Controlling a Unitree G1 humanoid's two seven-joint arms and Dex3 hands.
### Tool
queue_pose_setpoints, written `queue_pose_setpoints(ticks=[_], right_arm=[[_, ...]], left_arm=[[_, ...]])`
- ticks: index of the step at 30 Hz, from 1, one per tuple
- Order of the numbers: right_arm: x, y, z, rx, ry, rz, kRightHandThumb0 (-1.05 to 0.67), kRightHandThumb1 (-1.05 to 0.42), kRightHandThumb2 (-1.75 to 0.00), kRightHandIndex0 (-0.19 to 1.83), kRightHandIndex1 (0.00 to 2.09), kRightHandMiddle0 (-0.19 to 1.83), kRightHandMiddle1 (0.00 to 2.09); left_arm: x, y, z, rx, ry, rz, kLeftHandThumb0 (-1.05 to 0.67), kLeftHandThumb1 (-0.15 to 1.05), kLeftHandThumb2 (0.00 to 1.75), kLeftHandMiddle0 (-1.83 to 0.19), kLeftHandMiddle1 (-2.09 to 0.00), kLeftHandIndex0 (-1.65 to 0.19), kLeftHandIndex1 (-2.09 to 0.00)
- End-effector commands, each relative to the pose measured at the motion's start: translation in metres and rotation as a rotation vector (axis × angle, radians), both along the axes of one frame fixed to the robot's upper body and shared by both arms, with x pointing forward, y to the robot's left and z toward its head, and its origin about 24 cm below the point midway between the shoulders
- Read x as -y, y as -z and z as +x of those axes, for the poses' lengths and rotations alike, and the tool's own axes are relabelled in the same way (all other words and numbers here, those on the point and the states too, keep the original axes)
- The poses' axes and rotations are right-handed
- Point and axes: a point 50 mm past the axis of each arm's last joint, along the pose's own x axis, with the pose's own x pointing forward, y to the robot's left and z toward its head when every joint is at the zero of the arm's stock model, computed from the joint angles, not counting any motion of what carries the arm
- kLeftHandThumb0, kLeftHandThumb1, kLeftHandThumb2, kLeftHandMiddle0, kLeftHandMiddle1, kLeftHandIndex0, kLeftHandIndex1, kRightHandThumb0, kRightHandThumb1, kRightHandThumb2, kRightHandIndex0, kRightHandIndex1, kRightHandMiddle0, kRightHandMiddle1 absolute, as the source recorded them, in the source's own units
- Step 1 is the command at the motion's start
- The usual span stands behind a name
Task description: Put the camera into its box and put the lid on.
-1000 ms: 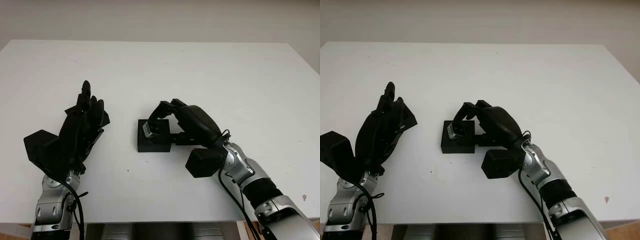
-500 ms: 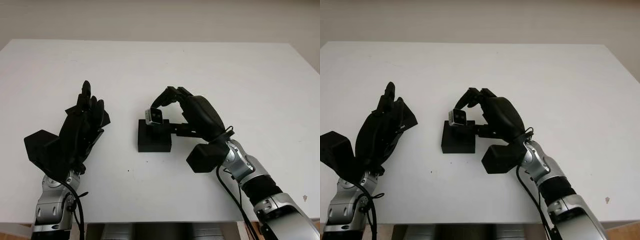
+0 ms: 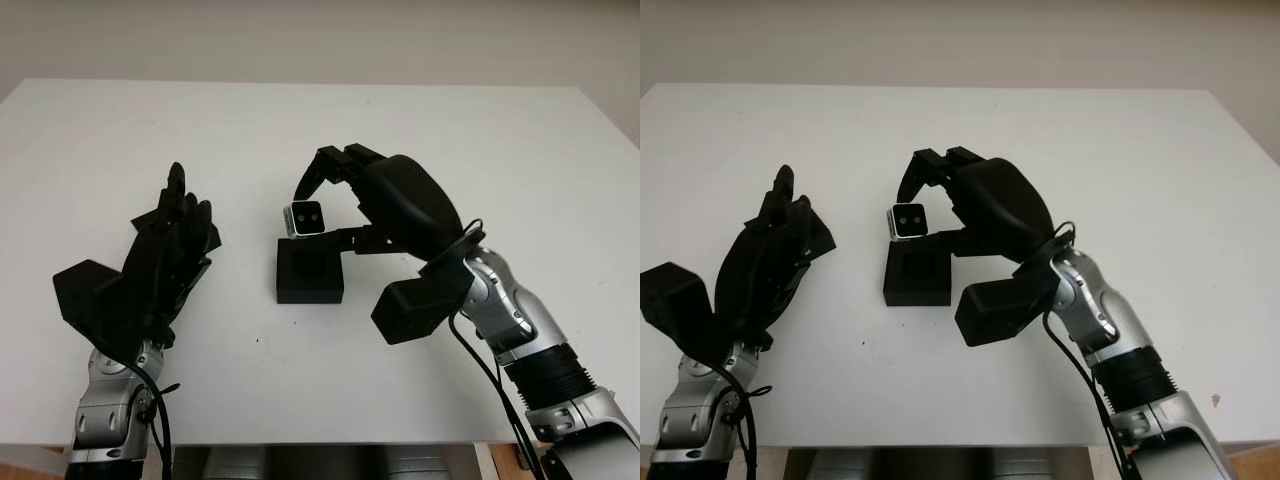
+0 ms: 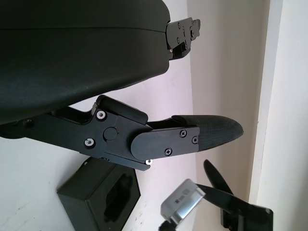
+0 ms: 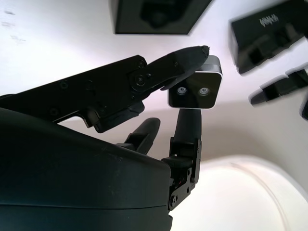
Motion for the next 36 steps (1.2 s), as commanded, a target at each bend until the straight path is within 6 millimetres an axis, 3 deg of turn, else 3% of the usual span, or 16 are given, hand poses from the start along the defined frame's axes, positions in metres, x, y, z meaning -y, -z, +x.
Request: queue_pose_setpoints(ticks=[1,8,18,21,28,36], right_arm=[[-0.002,-0.004,-0.006,-0.020,0.023,-0.031,-0.46,-1.04,-0.06,0.52,0.33,0.53,1.53],[-0.010,-0.002,-0.009,-0.098,0.121,-0.095,-0.45,-1.04,-0.06,0.59,0.25,0.50,1.60],[-0.011,0.011,-0.005,-0.210,0.224,-0.008,-0.40,-1.04,-0.06,0.60,0.18,0.40,1.57],[-0.010,0.015,-0.005,-0.245,0.252,0.017,-0.40,-1.05,-0.08,0.60,0.16,0.36,1.64],[-0.009,0.020,-0.006,-0.285,0.264,0.046,-0.41,-1.05,-0.11,0.62,0.13,0.32,1.81],[-0.006,0.023,-0.007,-0.292,0.240,0.015,-0.42,-1.05,-0.10,0.63,0.12,0.33,1.81]], left_arm=[[0.002,-0.002,0.000,0.011,0.004,0.004,-0.78,1.05,0.53,0.19,0.00,0.19,0.00],[0.003,-0.001,-0.001,0.014,-0.006,-0.003,-0.77,1.05,0.53,0.19,0.00,0.19,0.00],[0.003,-0.001,-0.001,0.007,-0.002,-0.006,-0.78,1.05,0.53,0.19,0.00,0.19,0.00],[0.003,0.000,-0.001,0.006,-0.004,-0.003,-0.77,1.05,0.53,0.19,0.00,0.19,0.00],[0.003,-0.001,0.000,0.011,-0.005,0.001,-0.78,1.05,0.53,0.19,0.00,0.19,0.00],[0.004,-0.001,-0.001,0.013,-0.005,-0.006,-0.78,1.05,0.52,0.19,0.00,0.19,0.00]])
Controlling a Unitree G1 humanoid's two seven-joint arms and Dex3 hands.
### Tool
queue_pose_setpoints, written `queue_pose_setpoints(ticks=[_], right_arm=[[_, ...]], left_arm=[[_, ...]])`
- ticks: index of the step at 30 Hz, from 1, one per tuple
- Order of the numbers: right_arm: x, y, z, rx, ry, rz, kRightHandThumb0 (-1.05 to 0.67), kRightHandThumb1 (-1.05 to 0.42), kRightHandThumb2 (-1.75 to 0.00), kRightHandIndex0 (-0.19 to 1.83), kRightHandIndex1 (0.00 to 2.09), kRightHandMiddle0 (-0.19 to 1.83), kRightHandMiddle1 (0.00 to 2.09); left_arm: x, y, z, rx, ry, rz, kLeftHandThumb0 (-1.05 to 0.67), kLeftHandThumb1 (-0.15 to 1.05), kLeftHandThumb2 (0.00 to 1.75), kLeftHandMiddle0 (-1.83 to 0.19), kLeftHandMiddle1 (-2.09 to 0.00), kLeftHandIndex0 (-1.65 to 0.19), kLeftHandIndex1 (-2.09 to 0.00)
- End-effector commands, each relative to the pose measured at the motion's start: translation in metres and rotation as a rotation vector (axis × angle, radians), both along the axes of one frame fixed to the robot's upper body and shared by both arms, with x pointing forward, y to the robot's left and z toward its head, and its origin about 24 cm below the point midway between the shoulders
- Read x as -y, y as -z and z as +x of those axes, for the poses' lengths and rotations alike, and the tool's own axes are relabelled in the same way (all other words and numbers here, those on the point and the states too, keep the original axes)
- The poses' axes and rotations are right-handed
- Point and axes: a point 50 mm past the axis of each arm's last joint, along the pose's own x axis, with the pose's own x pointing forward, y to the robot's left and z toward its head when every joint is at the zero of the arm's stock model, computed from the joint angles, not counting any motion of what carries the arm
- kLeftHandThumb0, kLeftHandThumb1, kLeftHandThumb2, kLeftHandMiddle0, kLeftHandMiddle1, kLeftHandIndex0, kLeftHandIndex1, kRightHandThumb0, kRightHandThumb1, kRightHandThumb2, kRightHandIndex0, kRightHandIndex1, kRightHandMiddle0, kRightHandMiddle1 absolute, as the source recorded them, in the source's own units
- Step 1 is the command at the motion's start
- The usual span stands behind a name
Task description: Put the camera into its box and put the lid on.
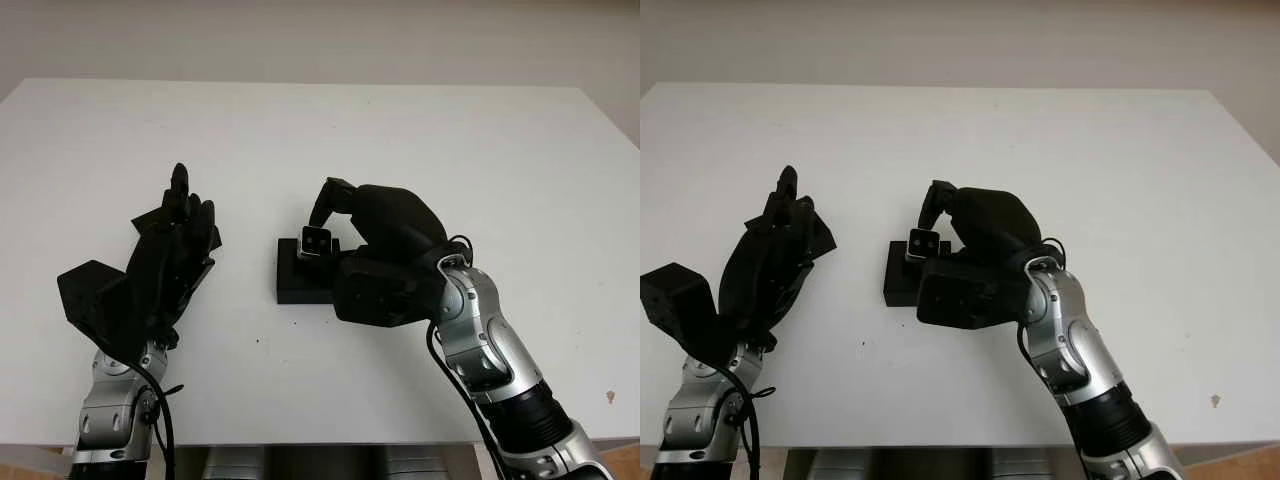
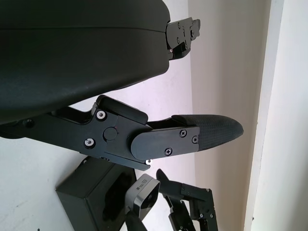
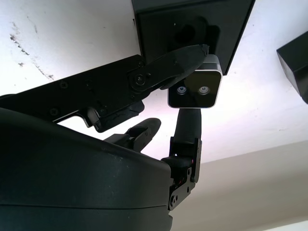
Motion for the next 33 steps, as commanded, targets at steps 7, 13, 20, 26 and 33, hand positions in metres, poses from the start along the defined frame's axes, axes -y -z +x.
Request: queue_pose_setpoints(ticks=[7,13,20,26,33], right_arm=[[0.000,0.003,-0.004,0.000,-0.060,-0.021,-0.42,-1.05,-0.08,0.64,0.11,0.36,1.74],[-0.002,0.005,-0.003,0.002,-0.086,-0.048,-0.41,-1.05,-0.09,0.66,0.11,0.39,1.85],[-0.004,0.007,-0.001,-0.014,-0.086,-0.044,-0.39,-1.05,-0.10,0.67,0.10,0.39,1.90],[-0.005,0.009,0.000,-0.020,-0.080,-0.043,-0.40,-1.05,-0.12,0.67,0.10,0.34,1.91],[-0.003,0.012,0.003,-0.035,-0.067,-0.048,-0.39,-1.05,-0.13,0.66,0.08,0.34,1.92]], left_arm=[[0.002,-0.003,0.000,0.018,-0.004,0.002,-0.77,1.05,0.53,0.19,0.00,0.19,0.00],[0.001,-0.003,0.000,0.020,-0.007,0.001,-0.78,1.05,0.52,0.19,0.00,0.19,0.00],[0.001,-0.003,-0.001,0.022,-0.009,0.003,-0.77,1.05,0.53,0.19,0.00,0.19,0.00],[0.000,-0.003,-0.001,0.015,-0.006,0.003,-0.78,1.05,0.52,0.19,0.00,0.19,0.00],[0.001,-0.002,-0.002,0.017,-0.009,0.009,-0.78,1.05,0.53,0.19,0.00,0.19,0.00]])
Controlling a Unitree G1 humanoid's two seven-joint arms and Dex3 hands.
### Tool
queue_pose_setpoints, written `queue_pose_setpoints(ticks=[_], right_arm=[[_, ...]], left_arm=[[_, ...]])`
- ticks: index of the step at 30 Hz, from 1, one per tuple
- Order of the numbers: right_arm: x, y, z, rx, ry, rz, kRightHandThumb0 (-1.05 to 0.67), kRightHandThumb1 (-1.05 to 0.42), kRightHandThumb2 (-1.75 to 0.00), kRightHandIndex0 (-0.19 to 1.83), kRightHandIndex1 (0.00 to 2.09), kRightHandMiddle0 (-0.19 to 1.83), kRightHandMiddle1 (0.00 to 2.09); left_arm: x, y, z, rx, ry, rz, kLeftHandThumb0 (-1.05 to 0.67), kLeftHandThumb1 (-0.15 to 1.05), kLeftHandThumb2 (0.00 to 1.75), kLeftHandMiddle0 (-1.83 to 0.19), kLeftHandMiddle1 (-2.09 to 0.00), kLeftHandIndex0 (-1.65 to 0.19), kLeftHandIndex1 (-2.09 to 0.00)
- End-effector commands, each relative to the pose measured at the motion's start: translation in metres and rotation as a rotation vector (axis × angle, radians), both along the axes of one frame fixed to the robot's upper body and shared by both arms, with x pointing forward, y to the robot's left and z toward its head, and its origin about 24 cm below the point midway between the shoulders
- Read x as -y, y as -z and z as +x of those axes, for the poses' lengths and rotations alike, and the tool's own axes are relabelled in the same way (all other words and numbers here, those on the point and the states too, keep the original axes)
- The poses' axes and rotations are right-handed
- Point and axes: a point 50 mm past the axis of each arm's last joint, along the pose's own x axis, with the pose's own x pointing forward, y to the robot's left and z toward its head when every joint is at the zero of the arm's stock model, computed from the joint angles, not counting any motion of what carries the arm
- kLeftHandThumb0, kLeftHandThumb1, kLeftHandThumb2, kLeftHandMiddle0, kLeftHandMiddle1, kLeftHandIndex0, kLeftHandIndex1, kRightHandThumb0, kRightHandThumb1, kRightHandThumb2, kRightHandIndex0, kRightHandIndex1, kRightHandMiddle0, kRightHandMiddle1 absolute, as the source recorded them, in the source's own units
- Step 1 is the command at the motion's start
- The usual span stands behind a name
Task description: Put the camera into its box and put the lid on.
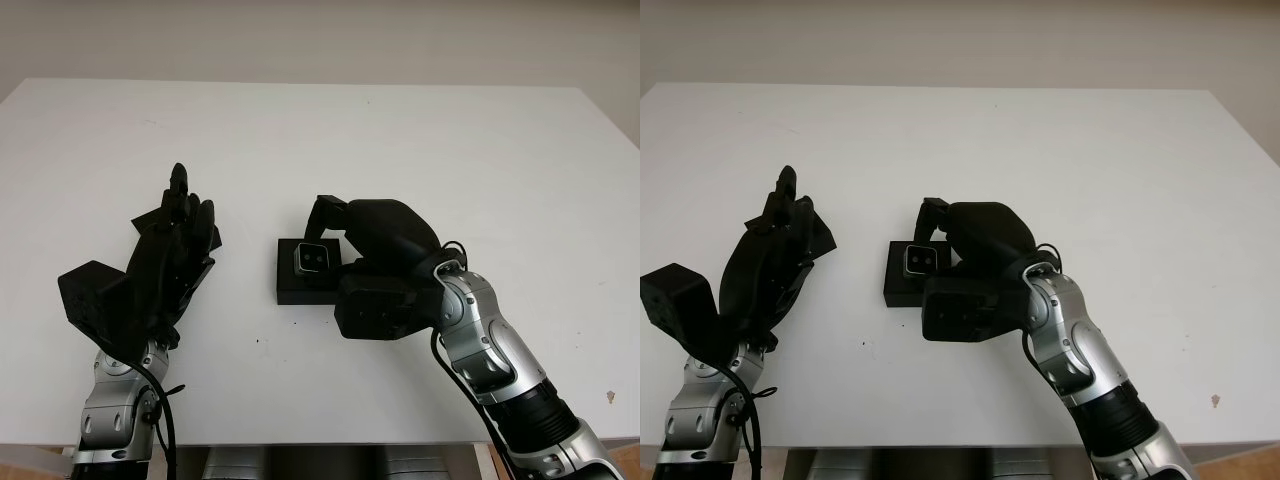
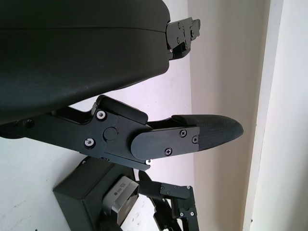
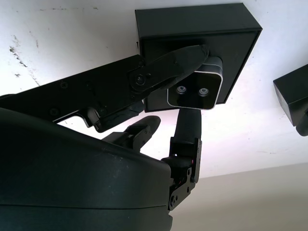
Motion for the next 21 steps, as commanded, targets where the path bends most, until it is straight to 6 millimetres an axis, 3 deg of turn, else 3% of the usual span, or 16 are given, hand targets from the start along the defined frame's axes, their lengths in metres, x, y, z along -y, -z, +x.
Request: queue_pose_setpoints(ticks=[1,21], right_arm=[[-0.0007,-0.0014,0.0020,0.006,0.000,-0.001,-0.39,-1.05,-0.13,0.66,0.08,0.33,1.92],[-0.0001,-0.0042,0.0030,0.047,-0.018,-0.044,-0.39,-1.05,-0.09,0.69,0.08,0.35,1.95]], left_arm=[[0.0001,-0.0023,-0.0016,0.016,-0.002,0.011,-0.78,1.05,0.53,0.19,0.00,0.19,0.00],[0.0017,-0.0013,-0.0020,0.015,-0.005,0.006,-0.77,1.05,0.54,0.19,0.00,0.19,0.00]])
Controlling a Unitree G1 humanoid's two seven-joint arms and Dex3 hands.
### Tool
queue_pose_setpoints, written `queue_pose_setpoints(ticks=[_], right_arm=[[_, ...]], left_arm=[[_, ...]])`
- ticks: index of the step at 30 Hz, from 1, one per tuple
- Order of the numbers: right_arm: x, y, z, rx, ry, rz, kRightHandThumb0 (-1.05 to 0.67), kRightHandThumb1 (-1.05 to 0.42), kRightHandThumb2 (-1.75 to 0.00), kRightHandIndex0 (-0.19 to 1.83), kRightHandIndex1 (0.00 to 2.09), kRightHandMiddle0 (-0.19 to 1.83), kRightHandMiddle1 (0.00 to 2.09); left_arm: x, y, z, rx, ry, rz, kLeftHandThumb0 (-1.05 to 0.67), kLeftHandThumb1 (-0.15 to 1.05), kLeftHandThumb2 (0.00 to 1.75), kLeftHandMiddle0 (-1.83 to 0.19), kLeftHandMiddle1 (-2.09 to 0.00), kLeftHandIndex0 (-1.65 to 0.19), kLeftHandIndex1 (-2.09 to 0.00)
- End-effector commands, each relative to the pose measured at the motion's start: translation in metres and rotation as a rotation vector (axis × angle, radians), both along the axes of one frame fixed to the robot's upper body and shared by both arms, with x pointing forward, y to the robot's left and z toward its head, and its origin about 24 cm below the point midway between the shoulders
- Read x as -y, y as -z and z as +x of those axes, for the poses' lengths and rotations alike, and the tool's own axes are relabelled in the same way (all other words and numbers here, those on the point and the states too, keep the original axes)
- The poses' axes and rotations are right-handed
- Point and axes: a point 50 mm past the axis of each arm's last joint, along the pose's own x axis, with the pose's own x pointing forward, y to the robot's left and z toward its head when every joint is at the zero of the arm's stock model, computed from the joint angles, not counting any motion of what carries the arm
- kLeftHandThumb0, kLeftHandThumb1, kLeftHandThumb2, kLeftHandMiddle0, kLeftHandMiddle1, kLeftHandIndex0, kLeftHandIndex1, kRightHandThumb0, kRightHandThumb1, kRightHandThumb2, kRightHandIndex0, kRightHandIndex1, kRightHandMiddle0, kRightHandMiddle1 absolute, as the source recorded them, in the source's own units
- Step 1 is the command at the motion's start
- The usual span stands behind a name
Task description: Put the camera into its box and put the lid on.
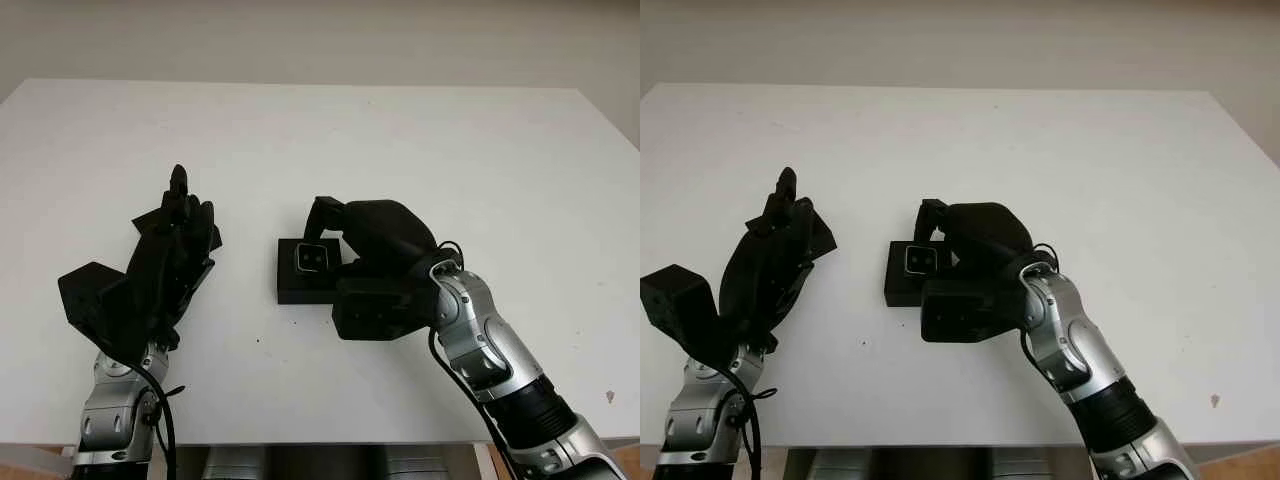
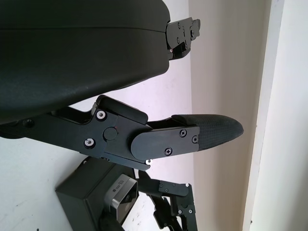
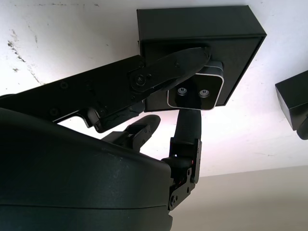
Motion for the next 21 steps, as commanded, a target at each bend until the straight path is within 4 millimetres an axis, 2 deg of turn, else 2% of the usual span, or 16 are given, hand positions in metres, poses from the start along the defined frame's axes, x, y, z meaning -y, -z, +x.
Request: queue_pose_setpoints(ticks=[1,7,13,15,17,18,21], right_arm=[[0.0013,-0.0056,0.0011,0.020,-0.005,-0.012,-0.39,-1.05,-0.08,0.68,0.08,0.35,1.94],[0.0007,-0.0051,-0.0005,0.028,-0.022,-0.060,-0.41,-1.05,-0.07,0.68,0.07,0.34,1.84],[-0.0003,-0.0076,-0.0024,0.045,-0.036,-0.184,-0.46,-1.05,-0.07,0.62,0.04,0.32,1.95],[-0.0008,-0.0096,-0.0036,0.044,-0.042,-0.199,-0.52,-1.02,-0.06,0.57,0.03,0.24,1.68],[-0.0010,-0.0115,-0.0051,0.048,-0.050,-0.207,-0.62,-0.99,-0.05,0.48,0.01,0.17,1.31],[-0.0008,-0.0122,-0.0056,0.047,-0.053,-0.208,-0.65,-0.97,-0.05,0.43,0.01,0.17,1.11],[-0.0004,-0.0136,-0.0065,0.040,-0.055,-0.217,-0.69,-0.96,-0.05,0.34,0.02,0.22,0.76]], left_arm=[[0.0017,-0.0025,-0.0012,0.017,0.002,0.009,-0.77,1.05,0.54,0.19,0.00,0.19,0.00],[0.0015,-0.0024,-0.0018,0.018,-0.001,0.004,-0.77,1.05,0.54,0.19,0.00,0.19,0.00],[0.0018,-0.0019,-0.0021,0.014,0.002,0.001,-0.78,1.05,0.53,0.19,0.00,0.19,0.00],[0.0021,-0.0019,-0.0021,0.018,0.001,0.003,-0.77,1.05,0.53,0.19,0.00,0.19,0.00],[0.0025,-0.0017,-0.0021,0.019,-0.001,-0.003,-0.77,1.05,0.53,0.19,0.00,0.19,0.00],[0.0026,-0.0015,-0.0021,0.017,-0.001,-0.005,-0.77,1.05,0.53,0.19,0.00,0.19,0.00],[0.0029,-0.0015,-0.0021,0.016,0.002,-0.003,-0.77,1.05,0.53,0.19,0.00,0.19,0.00]])
